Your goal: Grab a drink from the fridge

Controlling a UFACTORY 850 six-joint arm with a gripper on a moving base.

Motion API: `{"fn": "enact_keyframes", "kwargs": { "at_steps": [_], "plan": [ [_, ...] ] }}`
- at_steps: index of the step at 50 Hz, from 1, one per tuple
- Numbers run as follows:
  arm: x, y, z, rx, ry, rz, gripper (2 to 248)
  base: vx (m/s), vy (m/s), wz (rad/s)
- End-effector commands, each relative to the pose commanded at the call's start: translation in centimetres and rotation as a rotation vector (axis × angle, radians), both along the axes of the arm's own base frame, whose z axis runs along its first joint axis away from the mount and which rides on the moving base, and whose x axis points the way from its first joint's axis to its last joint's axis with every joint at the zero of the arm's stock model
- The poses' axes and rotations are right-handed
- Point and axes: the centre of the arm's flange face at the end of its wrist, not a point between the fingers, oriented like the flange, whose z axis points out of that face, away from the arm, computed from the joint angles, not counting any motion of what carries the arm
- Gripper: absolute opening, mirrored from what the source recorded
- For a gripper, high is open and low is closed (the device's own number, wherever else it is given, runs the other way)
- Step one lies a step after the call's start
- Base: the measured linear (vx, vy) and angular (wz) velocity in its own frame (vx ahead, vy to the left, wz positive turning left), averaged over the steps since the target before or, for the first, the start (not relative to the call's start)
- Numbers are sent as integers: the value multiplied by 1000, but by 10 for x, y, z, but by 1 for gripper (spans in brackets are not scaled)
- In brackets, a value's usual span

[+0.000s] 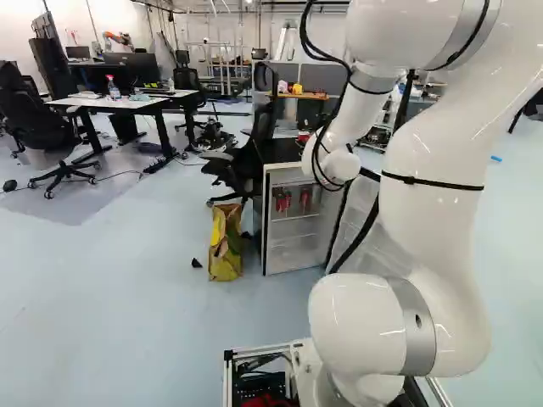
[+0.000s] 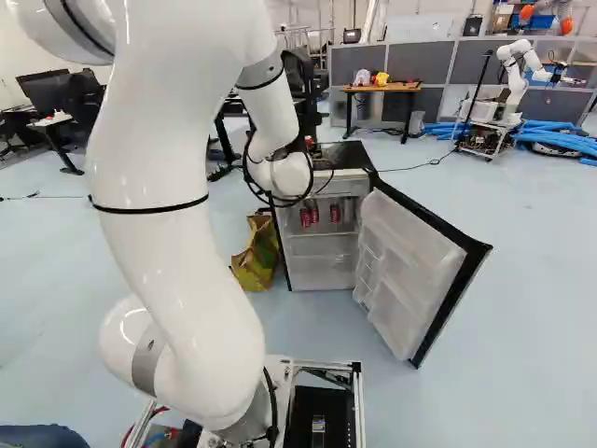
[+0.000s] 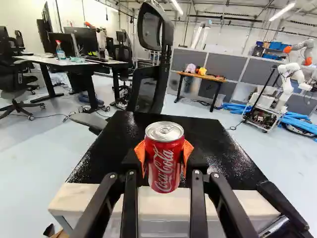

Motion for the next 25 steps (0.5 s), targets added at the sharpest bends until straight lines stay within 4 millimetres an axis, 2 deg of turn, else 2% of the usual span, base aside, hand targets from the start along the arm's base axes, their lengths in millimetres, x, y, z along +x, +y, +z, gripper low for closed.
{"fn": "enact_keyframes", "kwargs": {
  "at_steps": [25],
  "plan": [
    [40, 10, -7, 17, 16, -14, 95, 0, 0, 0]
  ]
}}
